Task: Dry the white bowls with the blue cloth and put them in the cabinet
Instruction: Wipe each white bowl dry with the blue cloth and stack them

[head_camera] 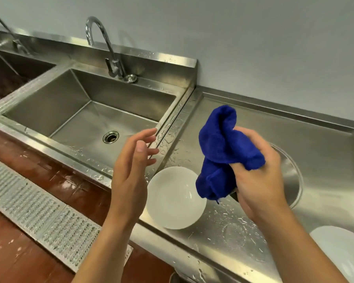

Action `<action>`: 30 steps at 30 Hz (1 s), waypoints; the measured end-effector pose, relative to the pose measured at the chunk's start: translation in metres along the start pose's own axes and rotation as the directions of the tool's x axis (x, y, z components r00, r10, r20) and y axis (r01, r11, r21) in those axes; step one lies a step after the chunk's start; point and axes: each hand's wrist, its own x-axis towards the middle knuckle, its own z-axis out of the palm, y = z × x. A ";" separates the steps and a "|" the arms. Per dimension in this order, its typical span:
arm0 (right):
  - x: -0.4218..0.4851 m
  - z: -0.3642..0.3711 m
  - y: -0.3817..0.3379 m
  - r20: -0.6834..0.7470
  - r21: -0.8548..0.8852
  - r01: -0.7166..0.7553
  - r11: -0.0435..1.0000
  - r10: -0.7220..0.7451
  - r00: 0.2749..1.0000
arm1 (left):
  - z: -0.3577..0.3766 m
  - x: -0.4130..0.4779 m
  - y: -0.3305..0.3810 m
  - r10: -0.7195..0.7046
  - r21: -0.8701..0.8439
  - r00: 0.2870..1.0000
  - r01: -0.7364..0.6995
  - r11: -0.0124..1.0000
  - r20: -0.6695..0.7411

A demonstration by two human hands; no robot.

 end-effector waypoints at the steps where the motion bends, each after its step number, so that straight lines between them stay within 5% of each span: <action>1: 0.001 0.008 0.005 0.006 0.014 -0.007 1.000 0.007 1.000 | -0.004 0.004 -0.009 -0.016 0.001 1.000 0.016 1.000 0.002; 8: -0.003 0.040 0.071 0.013 -0.042 -0.086 0.995 0.086 0.996 | -0.009 0.000 -0.095 -0.265 0.102 0.964 0.264 0.959 -0.001; 18: -0.013 0.039 0.167 -0.002 -0.223 -0.199 0.954 0.203 0.979 | -0.012 -0.037 -0.213 -0.553 0.278 0.820 0.570 0.773 -0.147; 20: -0.014 0.036 0.177 -0.023 -0.265 -0.216 0.940 0.217 0.976 | -0.015 -0.037 -0.227 -0.623 0.271 0.768 0.638 0.721 -0.151; 24: -0.011 0.028 0.192 -0.077 -0.331 -0.311 0.891 0.304 0.950 | -0.006 -0.033 -0.229 -0.888 -0.093 0.455 0.889 0.448 0.073; 25: -0.010 0.025 0.194 -0.078 -0.348 -0.322 0.880 0.315 0.946 | -0.004 -0.032 -0.227 -0.898 -0.139 0.431 0.898 0.417 0.090; 30: -0.005 0.027 0.190 -0.064 -0.607 -0.224 0.762 0.234 0.970 | 0.004 -0.028 -0.200 -0.827 -0.297 0.549 0.815 0.497 0.123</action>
